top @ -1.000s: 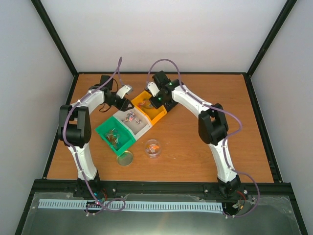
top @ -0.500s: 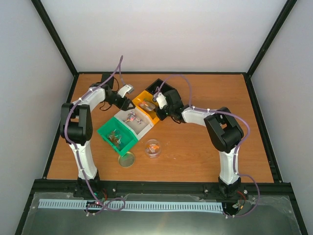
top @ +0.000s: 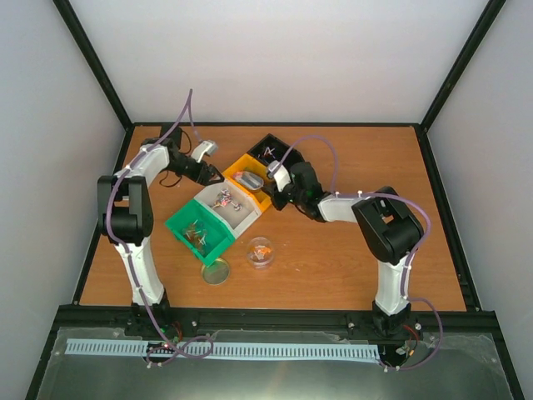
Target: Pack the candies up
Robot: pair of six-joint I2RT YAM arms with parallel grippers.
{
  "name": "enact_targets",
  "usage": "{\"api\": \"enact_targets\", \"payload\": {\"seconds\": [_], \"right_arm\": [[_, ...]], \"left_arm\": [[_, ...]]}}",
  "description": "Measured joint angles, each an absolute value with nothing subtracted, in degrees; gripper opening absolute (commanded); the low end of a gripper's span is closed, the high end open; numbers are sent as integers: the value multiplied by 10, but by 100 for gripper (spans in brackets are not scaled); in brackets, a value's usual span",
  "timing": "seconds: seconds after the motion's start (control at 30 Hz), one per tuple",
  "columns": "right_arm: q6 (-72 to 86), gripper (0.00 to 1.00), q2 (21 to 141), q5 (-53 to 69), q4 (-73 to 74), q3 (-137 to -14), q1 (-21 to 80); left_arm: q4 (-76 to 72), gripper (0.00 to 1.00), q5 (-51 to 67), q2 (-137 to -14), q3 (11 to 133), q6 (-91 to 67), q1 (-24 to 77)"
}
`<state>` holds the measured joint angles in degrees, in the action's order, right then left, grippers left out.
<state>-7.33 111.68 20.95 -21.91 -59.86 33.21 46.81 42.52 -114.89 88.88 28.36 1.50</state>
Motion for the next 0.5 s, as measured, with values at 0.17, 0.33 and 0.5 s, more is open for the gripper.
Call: {"api": "enact_targets", "payload": {"seconds": [0.17,0.33,0.5], "right_arm": [[-66,3,1106,232,-261,-579,313],[-58,3,1090,259,-314,-542,291],[-52,3,1079,290,-372,-494,272]], "left_arm": [[481,69,430,-1139,889,283,10],[486,71,431,-1132,897,283,10],[492,72,431,-1130,898,283,9]]}}
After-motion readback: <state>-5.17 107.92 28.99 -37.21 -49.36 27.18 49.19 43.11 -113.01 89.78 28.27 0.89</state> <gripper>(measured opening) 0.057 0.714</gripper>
